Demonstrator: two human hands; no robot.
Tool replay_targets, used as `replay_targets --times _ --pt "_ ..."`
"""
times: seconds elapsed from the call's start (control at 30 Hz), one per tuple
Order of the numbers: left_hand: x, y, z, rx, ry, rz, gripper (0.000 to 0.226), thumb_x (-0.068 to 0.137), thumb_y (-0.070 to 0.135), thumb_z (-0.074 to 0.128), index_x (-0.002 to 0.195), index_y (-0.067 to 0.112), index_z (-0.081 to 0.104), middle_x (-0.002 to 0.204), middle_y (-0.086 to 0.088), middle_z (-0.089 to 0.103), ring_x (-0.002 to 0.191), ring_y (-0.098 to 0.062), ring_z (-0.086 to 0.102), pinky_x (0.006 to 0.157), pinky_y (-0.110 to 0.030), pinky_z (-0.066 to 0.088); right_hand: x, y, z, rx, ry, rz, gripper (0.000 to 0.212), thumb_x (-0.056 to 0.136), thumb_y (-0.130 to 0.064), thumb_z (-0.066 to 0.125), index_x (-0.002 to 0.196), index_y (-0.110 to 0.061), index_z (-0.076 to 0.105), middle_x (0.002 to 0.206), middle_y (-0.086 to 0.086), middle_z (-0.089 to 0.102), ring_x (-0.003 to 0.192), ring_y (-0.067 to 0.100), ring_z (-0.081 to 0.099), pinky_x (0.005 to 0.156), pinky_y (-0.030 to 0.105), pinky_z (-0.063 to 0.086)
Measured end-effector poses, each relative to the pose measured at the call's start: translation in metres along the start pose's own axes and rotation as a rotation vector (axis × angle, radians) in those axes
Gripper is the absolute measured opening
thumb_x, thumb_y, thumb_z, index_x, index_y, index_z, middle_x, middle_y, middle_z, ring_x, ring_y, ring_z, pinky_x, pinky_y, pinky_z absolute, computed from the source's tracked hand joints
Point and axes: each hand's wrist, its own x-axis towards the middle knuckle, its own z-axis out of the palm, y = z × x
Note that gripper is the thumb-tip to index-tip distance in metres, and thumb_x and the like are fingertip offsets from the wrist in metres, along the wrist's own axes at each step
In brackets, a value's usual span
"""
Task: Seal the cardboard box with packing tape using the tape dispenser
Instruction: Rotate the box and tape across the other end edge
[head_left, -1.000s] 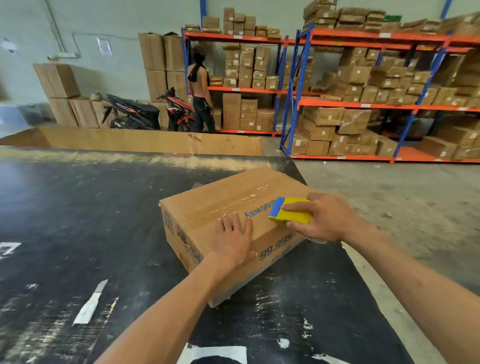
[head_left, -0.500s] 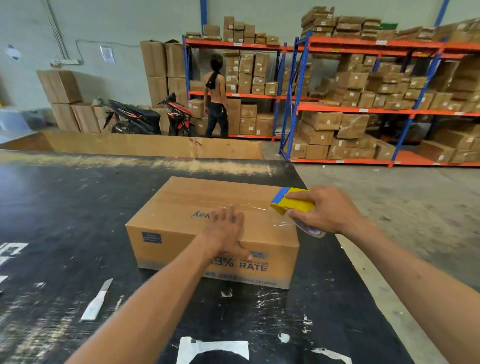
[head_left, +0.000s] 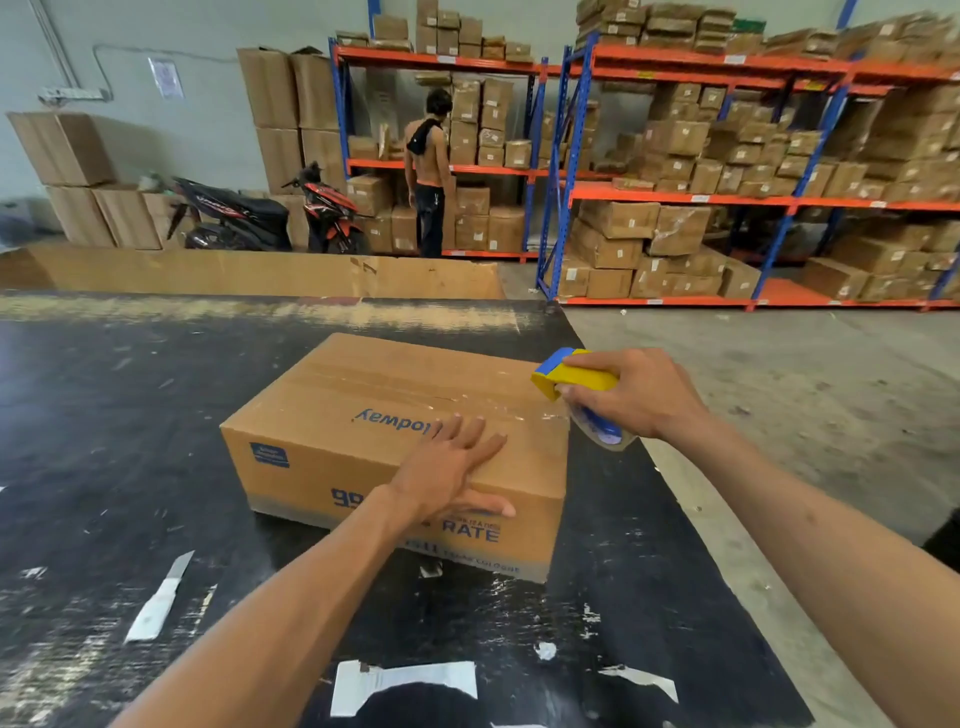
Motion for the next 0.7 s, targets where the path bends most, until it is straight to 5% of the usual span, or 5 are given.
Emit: replay_targets --times 0.13,0.23,0.3,0.4,0.7 --pt "-0.018 -0.024 -0.023 -0.185 -0.11 0.036 0.102 0.072 0.093 0.033 0.157 0.038 0.017 0.167 0.0 0.008 0.154 -0.026 0.004 0.122 -0.047 -0.004 0.005 -0.008 -0.015 0.047 0.042 0.006 0.051 0.084 -0.066 0.061 0.13 -0.045 0.063 0.122 0.002 0.071 0.11 0.026 0.062 0.077 0.035 0.046" --pt "-0.005 0.015 -0.058 -0.289 -0.152 -0.177 0.106 0.076 0.093 0.013 0.152 0.022 0.037 0.163 -0.011 0.027 0.152 -0.033 0.015 0.119 -0.059 -0.001 0.004 -0.014 -0.018 0.072 0.057 0.024 0.051 0.084 -0.064 0.062 0.13 -0.042 0.064 0.12 0.002 0.071 0.107 0.025 0.062 0.075 0.033 0.044" --pt "0.012 0.059 -0.062 -0.306 -0.168 -0.38 0.123 0.07 0.097 0.01 0.157 0.01 0.02 0.165 -0.021 0.011 0.152 -0.043 0.004 0.117 -0.063 -0.001 0.004 -0.018 -0.017 0.094 0.063 0.037 0.05 0.083 -0.063 0.063 0.129 -0.042 0.065 0.12 0.002 0.071 0.106 0.024 0.062 0.075 0.033 0.046" --pt "0.031 0.1 -0.038 -0.237 -0.218 -0.516 0.11 0.085 0.082 0.026 0.157 0.006 -0.006 0.162 -0.027 -0.015 0.146 -0.053 -0.015 0.115 -0.069 -0.008 -0.001 -0.019 -0.013 0.084 0.05 0.047 0.049 0.082 -0.063 0.063 0.127 -0.044 0.065 0.12 0.001 0.072 0.106 0.024 0.063 0.075 0.033 0.046" --pt "-0.007 0.023 -0.04 -0.121 -0.26 -0.116 0.092 0.09 0.068 0.045 0.157 0.011 0.018 0.163 -0.026 0.011 0.145 -0.051 0.017 0.119 -0.056 0.02 -0.01 -0.017 0.004 0.427 0.016 0.182 0.05 0.073 -0.062 0.073 0.12 -0.044 0.07 0.121 -0.009 0.07 0.103 0.013 0.06 0.08 0.031 0.051"
